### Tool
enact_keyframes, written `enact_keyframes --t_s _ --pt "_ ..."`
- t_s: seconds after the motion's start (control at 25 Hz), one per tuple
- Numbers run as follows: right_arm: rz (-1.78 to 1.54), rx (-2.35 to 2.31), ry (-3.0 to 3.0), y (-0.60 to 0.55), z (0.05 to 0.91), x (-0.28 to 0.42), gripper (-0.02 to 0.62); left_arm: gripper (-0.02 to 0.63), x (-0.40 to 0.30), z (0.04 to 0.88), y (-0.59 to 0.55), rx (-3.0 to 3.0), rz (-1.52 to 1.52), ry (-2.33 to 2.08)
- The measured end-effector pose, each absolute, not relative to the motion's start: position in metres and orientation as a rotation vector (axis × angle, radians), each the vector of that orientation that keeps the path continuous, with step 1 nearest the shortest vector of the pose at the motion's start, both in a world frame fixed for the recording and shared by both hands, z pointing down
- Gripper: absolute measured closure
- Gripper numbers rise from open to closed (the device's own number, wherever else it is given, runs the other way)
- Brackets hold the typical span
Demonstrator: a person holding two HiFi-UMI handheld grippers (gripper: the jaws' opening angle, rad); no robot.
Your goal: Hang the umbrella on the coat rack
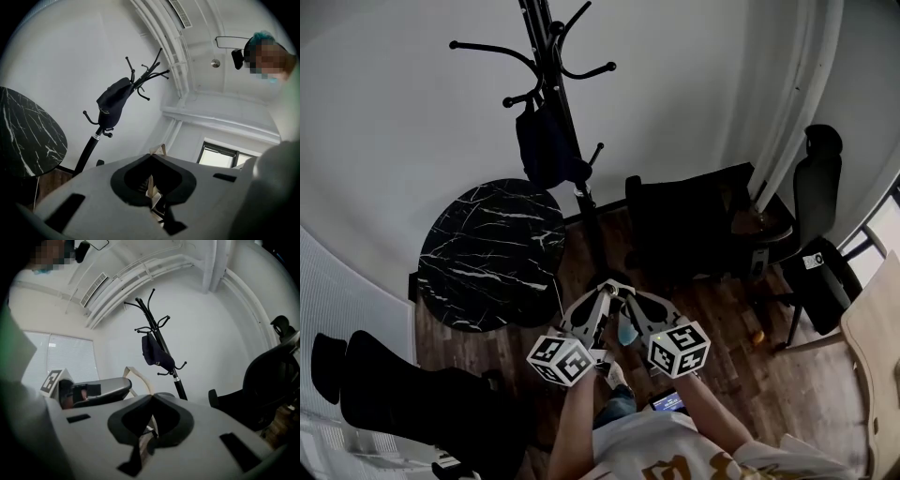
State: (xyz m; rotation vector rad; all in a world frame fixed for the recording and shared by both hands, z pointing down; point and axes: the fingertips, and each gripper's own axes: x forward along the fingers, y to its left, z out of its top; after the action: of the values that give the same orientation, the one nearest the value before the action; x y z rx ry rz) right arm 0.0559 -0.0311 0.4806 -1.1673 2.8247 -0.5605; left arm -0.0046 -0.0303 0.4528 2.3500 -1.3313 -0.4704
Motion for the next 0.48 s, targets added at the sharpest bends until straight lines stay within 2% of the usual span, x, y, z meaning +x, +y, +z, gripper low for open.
enact_keyframes --t_s 0.48 --pt "-0.542 -1.288 2.76 -0.148 0.475 0.007 0.583 0.586 -0.05 0.445 -0.148 2.394 -0.484 -1.211"
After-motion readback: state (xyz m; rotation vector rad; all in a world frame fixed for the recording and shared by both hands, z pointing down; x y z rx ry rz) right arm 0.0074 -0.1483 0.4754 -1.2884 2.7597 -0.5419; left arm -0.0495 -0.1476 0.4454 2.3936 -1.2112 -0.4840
